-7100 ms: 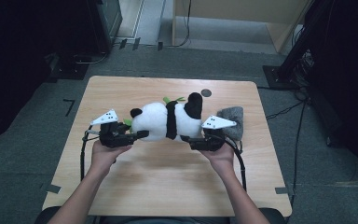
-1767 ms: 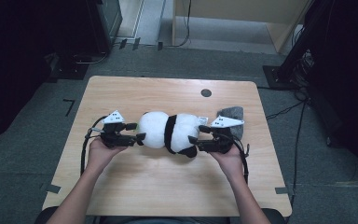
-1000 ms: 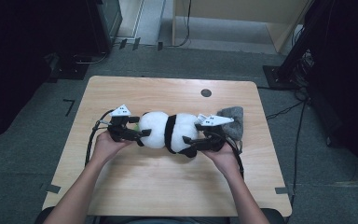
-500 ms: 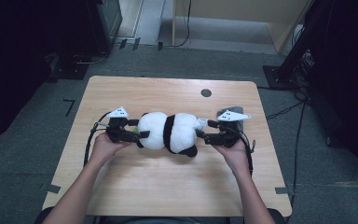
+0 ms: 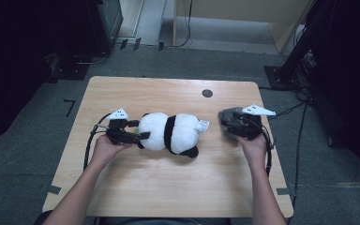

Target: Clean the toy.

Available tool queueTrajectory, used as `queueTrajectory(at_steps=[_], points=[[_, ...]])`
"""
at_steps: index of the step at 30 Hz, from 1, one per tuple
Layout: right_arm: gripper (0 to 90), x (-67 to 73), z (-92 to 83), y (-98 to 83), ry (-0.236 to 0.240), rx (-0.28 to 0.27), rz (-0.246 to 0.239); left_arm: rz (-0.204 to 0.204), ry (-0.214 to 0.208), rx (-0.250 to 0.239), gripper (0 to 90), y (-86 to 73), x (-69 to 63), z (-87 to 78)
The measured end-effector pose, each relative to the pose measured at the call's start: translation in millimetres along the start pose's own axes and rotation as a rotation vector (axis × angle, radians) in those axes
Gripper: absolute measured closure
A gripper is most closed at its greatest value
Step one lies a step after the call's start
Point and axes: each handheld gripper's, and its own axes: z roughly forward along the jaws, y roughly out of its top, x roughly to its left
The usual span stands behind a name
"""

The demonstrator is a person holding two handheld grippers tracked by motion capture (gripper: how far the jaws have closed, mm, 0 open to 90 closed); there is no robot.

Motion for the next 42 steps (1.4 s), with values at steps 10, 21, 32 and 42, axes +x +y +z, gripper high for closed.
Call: queueTrajectory(at_steps=[10, 21, 32, 42], points=[[38.6, -38.1, 12.8, -12.6, -0.097, 0.003, 0.078, -0.008, 0.01, -0.003, 15.8, -2.8, -1.8, -1.3], [38.2, -59.6, 21.6, -31.4, -0.197, 0.069, 0.12, 0.031, 0.057, -0.015, 16.2, -0.6, -8.1, -3.0], [58.7, -67.2, 42.7, -44.6, -0.164, 0.155, 0.159, -0.012, 0.01, -0.013, 18.8, -3.0, -3.4, -2.9], [69.3, -65.4, 42.7, -43.9, -0.166, 0.179, 0.144, -0.071, -0.051, 0.004, 10.4, -7.3, 3.6, 6.0]])
